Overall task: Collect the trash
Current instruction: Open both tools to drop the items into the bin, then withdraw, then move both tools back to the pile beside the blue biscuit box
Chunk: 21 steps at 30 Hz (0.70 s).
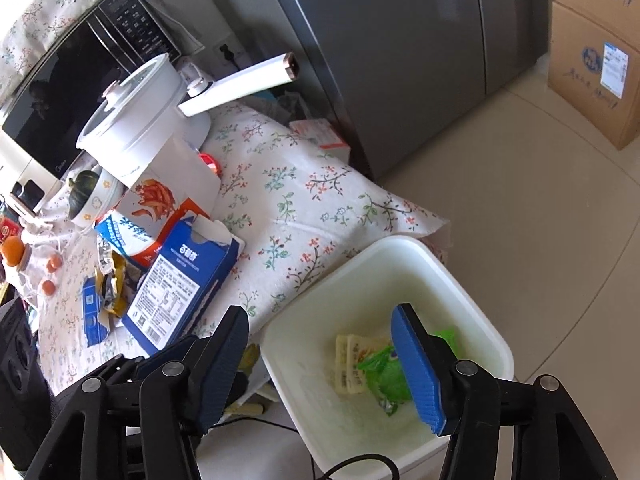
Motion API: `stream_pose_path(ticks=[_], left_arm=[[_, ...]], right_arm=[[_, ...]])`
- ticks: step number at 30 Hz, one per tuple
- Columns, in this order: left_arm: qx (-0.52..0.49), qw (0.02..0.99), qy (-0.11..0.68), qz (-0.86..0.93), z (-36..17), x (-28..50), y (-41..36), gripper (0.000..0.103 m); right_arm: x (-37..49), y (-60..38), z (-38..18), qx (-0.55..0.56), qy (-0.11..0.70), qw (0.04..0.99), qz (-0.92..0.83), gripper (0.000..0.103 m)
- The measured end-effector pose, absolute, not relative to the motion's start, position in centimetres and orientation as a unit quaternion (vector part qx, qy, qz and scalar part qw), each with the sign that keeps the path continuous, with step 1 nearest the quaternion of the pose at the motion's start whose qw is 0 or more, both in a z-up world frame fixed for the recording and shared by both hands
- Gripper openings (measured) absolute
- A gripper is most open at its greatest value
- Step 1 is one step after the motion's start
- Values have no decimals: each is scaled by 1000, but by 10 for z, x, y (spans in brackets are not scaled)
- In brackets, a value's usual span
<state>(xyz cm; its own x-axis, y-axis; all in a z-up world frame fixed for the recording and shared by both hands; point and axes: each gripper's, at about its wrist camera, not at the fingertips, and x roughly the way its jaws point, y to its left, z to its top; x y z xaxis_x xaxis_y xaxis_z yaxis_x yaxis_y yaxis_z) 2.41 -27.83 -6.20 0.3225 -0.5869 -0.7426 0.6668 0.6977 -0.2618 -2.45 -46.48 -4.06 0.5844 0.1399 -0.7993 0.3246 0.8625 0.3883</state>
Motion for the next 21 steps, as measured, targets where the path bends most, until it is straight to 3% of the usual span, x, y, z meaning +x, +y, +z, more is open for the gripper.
stream_pose_path(ticks=[6, 10, 13, 17, 21], left_arm=[[76, 850, 403, -331, -37, 36, -226, 60], [98, 878, 392, -255, -23, 54, -177, 60], [102, 892, 398, -186, -19, 77, -133, 60], [60, 892, 427, -135, -27, 111, -78, 67], [-5, 875, 468, -124, -44, 133, -49, 67]], right_arm=[[5, -438, -39, 262, 458, 849, -35, 65], [29, -402, -40, 249, 463, 851, -11, 76], [48, -377, -48, 251, 476, 843, 16, 76], [67, -354, -58, 247, 485, 838, 33, 77], [84, -344, -69, 271, 492, 826, 51, 77]])
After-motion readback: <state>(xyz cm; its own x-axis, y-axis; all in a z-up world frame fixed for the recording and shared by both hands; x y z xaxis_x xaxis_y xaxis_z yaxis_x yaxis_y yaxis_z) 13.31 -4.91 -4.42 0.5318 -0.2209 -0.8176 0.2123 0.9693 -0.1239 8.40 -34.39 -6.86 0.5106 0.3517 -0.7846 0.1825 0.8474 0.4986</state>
